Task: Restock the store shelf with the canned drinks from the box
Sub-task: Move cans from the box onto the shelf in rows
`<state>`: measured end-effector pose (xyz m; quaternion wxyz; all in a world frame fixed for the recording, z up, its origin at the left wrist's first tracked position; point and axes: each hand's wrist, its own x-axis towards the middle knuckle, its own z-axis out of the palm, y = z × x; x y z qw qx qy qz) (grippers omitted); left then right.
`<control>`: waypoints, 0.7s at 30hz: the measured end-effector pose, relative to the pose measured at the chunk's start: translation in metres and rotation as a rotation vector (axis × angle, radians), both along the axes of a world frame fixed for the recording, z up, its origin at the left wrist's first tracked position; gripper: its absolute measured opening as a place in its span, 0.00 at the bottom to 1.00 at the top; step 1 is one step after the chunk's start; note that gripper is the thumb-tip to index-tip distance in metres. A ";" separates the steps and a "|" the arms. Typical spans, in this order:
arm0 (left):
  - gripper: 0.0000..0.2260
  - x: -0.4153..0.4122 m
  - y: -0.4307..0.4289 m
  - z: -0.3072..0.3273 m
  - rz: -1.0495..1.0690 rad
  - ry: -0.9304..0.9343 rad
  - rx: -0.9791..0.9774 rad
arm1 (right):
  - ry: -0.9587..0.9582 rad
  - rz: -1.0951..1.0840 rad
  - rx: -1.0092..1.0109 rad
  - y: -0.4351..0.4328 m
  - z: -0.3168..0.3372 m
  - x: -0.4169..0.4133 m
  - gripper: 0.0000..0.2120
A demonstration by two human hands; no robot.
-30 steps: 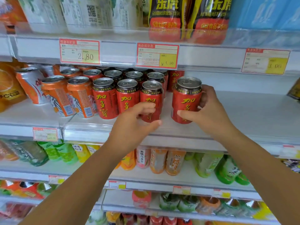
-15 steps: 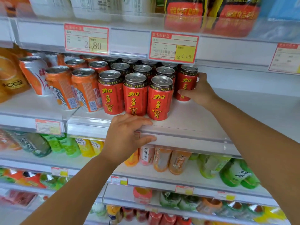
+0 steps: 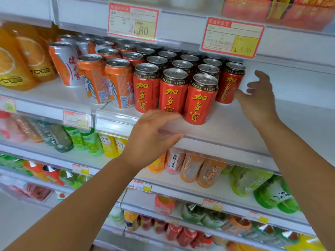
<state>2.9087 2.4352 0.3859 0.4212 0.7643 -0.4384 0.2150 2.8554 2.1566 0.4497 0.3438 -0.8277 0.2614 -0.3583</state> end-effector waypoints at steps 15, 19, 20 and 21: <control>0.12 -0.040 0.294 -0.263 0.833 0.983 0.210 | 0.441 0.895 0.078 0.301 -0.266 -0.020 0.27; 0.15 -0.083 0.341 -0.379 0.891 1.362 0.369 | 0.968 0.978 0.017 0.344 -0.431 -0.008 0.24; 0.16 -0.095 0.349 -0.411 0.903 1.443 0.381 | 1.076 0.964 0.050 0.352 -0.469 -0.007 0.23; 0.17 -0.104 0.357 -0.443 0.914 1.506 0.396 | 1.176 0.926 0.077 0.362 -0.505 -0.005 0.21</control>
